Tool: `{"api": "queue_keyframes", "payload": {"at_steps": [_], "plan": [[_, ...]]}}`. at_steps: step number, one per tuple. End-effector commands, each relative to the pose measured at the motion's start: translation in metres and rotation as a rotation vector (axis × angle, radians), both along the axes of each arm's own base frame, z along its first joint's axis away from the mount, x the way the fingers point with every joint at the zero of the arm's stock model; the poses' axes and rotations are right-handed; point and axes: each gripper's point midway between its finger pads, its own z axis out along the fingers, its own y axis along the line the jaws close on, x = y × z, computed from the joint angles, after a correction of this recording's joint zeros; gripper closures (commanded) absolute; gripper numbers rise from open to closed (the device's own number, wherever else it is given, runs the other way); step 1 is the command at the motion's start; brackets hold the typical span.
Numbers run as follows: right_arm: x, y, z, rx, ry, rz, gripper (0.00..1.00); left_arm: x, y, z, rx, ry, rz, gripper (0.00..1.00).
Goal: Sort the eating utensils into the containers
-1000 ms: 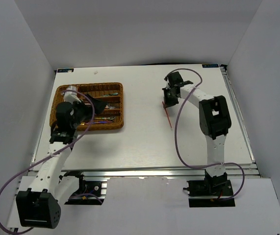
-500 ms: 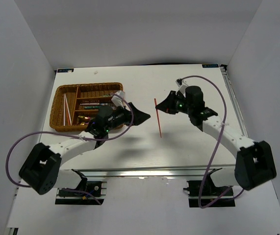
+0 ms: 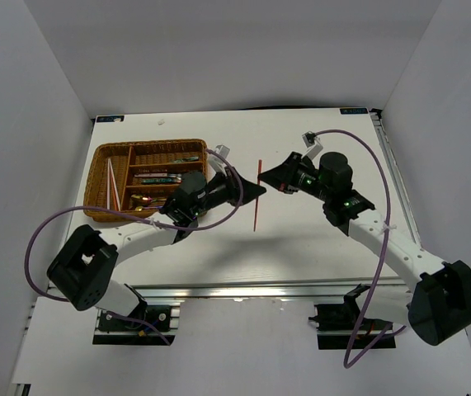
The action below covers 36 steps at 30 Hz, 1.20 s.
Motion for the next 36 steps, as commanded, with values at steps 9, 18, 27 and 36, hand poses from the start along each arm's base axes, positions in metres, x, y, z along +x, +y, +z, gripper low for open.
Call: {"api": "queue_keyframes", "payload": {"at_steps": [9,18,27,36], "plan": [[0.032,-0.053,-0.005,-0.171,0.024,-0.204,0.11,0.064,0.081,-0.024,0.644,-0.073,0.338,1.0],[0.032,-0.112,-0.034,-0.297,0.031,-0.293,0.11,0.119,0.374,-0.009,1.681,0.025,1.174,1.0],[0.002,-0.101,-0.047,-0.258,0.011,-0.177,0.11,0.152,0.488,-0.055,1.676,0.133,1.303,1.0],[-0.014,-0.094,-0.031,-0.207,-0.045,-0.114,0.11,0.167,0.495,-0.114,1.73,0.228,1.194,0.81]]}}
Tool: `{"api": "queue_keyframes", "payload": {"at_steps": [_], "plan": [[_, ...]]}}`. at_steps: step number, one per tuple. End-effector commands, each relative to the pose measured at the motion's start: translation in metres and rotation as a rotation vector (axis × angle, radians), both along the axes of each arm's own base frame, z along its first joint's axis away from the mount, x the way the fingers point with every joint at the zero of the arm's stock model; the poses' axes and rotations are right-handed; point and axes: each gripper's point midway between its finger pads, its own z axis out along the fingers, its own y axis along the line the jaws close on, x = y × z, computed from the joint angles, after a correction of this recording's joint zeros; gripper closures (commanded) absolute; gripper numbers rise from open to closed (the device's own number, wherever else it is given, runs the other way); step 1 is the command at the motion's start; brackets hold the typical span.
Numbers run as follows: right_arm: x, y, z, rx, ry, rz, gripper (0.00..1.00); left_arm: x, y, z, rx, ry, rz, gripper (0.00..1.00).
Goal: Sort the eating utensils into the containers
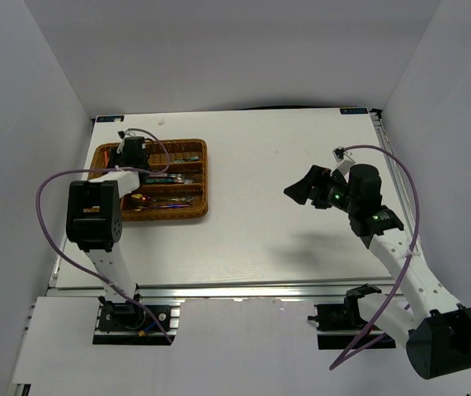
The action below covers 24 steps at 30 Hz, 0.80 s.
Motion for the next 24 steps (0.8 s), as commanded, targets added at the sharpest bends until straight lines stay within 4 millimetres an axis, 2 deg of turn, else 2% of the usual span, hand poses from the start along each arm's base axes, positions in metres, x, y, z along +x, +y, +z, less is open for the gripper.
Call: {"api": "queue_keyframes", "payload": {"at_steps": [1,4,8,10,12,13,16,17,18,19,20,21,22,23,24], "plan": [[-0.007,0.006,0.02,0.029,-0.091,0.054,0.11,0.014,-0.001,0.011,-0.022,-0.058,-0.001,0.75],[-0.008,0.004,0.023,0.028,-0.097,0.045,0.11,0.016,-0.003,0.011,-0.04,-0.071,0.002,0.64],[-0.012,0.003,0.032,0.03,-0.108,0.049,0.11,0.019,-0.002,0.025,-0.035,-0.069,0.009,0.6],[-0.014,0.002,0.035,0.03,-0.112,0.046,0.11,0.02,-0.001,0.046,-0.033,-0.112,0.017,0.56],[-0.015,0.001,0.044,0.033,-0.132,0.039,0.11,0.024,-0.005,0.062,-0.062,-0.153,-0.001,0.46],[-0.016,0.0,0.045,0.03,-0.128,0.033,0.11,0.021,-0.004,0.077,-0.062,-0.18,0.003,0.44],[-0.012,-0.004,0.053,0.009,-0.145,0.018,0.11,0.019,-0.011,0.101,-0.128,-0.233,0.003,0.42],[-0.012,-0.006,0.051,-0.01,-0.135,0.007,0.11,0.015,-0.015,0.122,-0.162,-0.29,-0.008,0.4],[-0.01,-0.008,0.06,-0.024,-0.152,0.001,0.11,0.013,-0.02,0.132,-0.216,-0.344,-0.008,0.38],[-0.005,-0.013,0.059,-0.064,-0.16,-0.019,0.11,0.009,-0.031,0.135,-0.279,-0.338,-0.049,0.32],[-0.006,-0.018,0.055,-0.096,-0.135,-0.032,0.11,0.0,-0.037,0.162,-0.318,-0.399,-0.076,0.29],[-0.003,-0.022,0.065,-0.119,-0.154,-0.052,0.11,-0.005,-0.045,0.171,-0.392,-0.457,-0.075,0.2],[0.001,-0.032,0.065,-0.157,-0.156,-0.1,0.11,-0.013,-0.056,0.175,-0.454,-0.46,-0.113,0.02],[0.003,-0.038,0.067,-0.192,-0.166,-0.125,0.11,-0.022,-0.064,0.18,-0.496,-0.478,-0.137,0.02],[0.001,-0.045,0.065,-0.219,-0.154,-0.147,0.11,-0.04,-0.069,0.206,-0.532,-0.557,-0.167,0.02]]}}
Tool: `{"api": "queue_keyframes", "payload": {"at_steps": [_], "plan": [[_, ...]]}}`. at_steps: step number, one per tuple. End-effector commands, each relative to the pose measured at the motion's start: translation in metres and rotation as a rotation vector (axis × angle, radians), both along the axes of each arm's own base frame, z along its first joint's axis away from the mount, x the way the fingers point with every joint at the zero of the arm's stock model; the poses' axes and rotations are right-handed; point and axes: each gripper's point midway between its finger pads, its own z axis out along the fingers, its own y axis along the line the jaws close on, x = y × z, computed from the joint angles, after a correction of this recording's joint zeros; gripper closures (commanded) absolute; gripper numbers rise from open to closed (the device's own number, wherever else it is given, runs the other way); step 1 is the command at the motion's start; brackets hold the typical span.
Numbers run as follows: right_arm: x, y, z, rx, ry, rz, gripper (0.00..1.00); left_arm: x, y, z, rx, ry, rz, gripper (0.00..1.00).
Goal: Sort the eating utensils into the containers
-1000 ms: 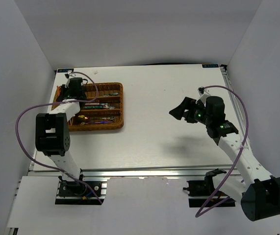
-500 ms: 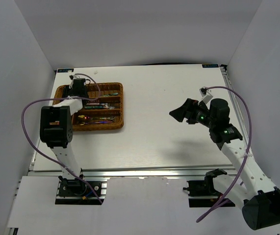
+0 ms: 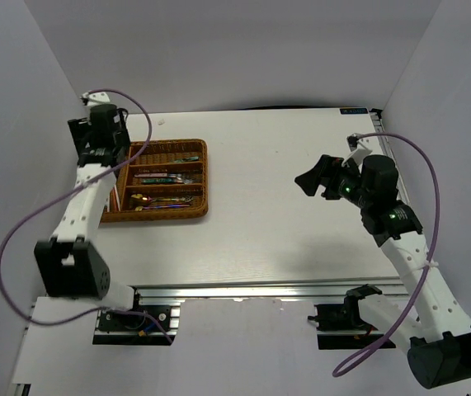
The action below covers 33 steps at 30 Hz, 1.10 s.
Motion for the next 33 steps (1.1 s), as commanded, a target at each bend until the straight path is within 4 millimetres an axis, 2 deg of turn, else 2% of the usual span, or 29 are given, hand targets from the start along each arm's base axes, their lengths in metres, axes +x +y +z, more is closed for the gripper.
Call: {"api": "queue_keyframes", "payload": {"at_steps": [1,2,3,5,6,8,9,10,12,13,16,17,20,24,26,28,33], "plan": [[0.004,-0.033,0.019,-0.14,-0.06,-0.143,0.11,-0.047,-0.034,0.057,-0.211,-0.179,-0.107,0.02],[0.003,-0.037,0.02,-0.165,-0.07,-0.155,0.11,-0.059,-0.039,0.057,-0.236,-0.186,-0.131,0.02],[-0.001,-0.041,0.017,-0.19,-0.054,-0.164,0.11,-0.081,-0.042,0.079,-0.257,-0.262,-0.14,0.02],[-0.005,-0.051,0.023,-0.226,-0.06,-0.202,0.11,-0.106,-0.048,0.082,-0.282,-0.288,-0.165,0.02],[-0.011,-0.055,0.02,-0.243,-0.037,-0.207,0.11,-0.127,-0.05,0.1,-0.302,-0.36,-0.178,0.02],[-0.019,-0.062,0.028,-0.258,-0.056,-0.223,0.11,-0.15,-0.054,0.103,-0.309,-0.374,-0.197,0.02],[-0.023,-0.065,0.029,-0.272,-0.064,-0.223,0.11,-0.161,-0.054,0.096,-0.312,-0.361,-0.196,0.02],[-0.031,-0.07,0.033,-0.28,-0.071,-0.236,0.11,-0.179,-0.053,0.104,-0.307,-0.402,-0.198,0.02],[-0.04,-0.072,0.035,-0.299,-0.087,-0.216,0.11,-0.195,-0.052,0.098,-0.302,-0.393,-0.198,0.02],[-0.05,-0.072,0.037,-0.296,-0.093,-0.192,0.11,-0.208,-0.052,0.102,-0.301,-0.417,-0.201,0.02],[-0.065,-0.076,0.041,-0.302,-0.122,-0.18,0.11,-0.226,-0.055,0.095,-0.322,-0.421,-0.204,0.02],[-0.07,-0.077,0.04,-0.315,-0.128,-0.168,0.11,-0.237,-0.056,0.099,-0.329,-0.455,-0.213,0.02],[-0.082,-0.08,0.041,-0.312,-0.171,-0.161,0.11,-0.252,-0.063,0.094,-0.362,-0.474,-0.243,0.02],[-0.092,-0.079,0.04,-0.286,-0.187,-0.152,0.11,-0.251,-0.066,0.065,-0.406,-0.402,-0.22,0.02],[-0.091,-0.079,0.036,-0.283,-0.176,-0.157,0.11,-0.25,-0.066,0.056,-0.406,-0.385,-0.219,0.02],[-0.09,-0.07,0.03,-0.267,-0.164,-0.115,0.11,-0.254,-0.065,0.055,-0.395,-0.393,-0.22,0.02],[-0.083,-0.064,0.024,-0.238,-0.154,-0.111,0.11,-0.252,-0.065,0.045,-0.392,-0.384,-0.221,0.02]]}}
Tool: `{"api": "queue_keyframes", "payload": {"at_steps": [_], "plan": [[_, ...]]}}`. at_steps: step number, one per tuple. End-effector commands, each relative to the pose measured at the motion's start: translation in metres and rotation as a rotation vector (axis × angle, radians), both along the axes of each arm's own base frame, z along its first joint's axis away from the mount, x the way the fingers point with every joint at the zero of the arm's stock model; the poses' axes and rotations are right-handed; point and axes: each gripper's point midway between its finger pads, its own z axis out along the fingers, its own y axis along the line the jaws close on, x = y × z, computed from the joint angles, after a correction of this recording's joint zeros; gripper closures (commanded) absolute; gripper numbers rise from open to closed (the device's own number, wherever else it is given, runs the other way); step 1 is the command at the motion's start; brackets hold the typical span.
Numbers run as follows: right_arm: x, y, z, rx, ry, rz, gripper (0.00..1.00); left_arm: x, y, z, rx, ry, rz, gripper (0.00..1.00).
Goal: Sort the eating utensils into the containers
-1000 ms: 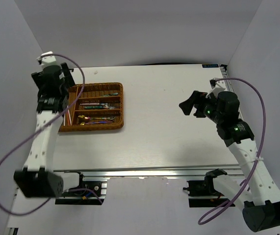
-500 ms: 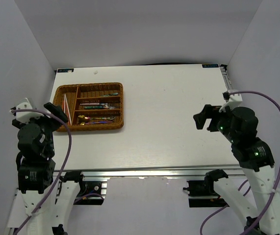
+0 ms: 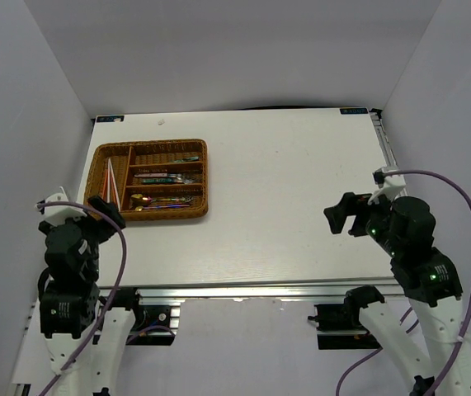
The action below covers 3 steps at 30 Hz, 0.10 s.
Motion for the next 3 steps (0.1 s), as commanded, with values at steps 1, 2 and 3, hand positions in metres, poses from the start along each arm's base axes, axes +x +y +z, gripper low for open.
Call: {"api": "queue_keyframes", "payload": {"at_steps": [1,2,3], "plan": [[0.0073,0.0086,0.0063,0.034,-0.031,0.024,0.11,-0.0008,-0.0021,-0.0028,-0.003,-0.012,-0.012,0.02],[0.0081,0.0089,0.0071,0.036,-0.032,0.024,0.11,-0.0006,-0.001,-0.0036,-0.001,-0.011,-0.006,0.02],[0.009,0.0098,0.0069,0.036,-0.029,0.026,0.1,0.0,-0.0007,-0.0048,0.0,-0.01,-0.005,0.02]]}}
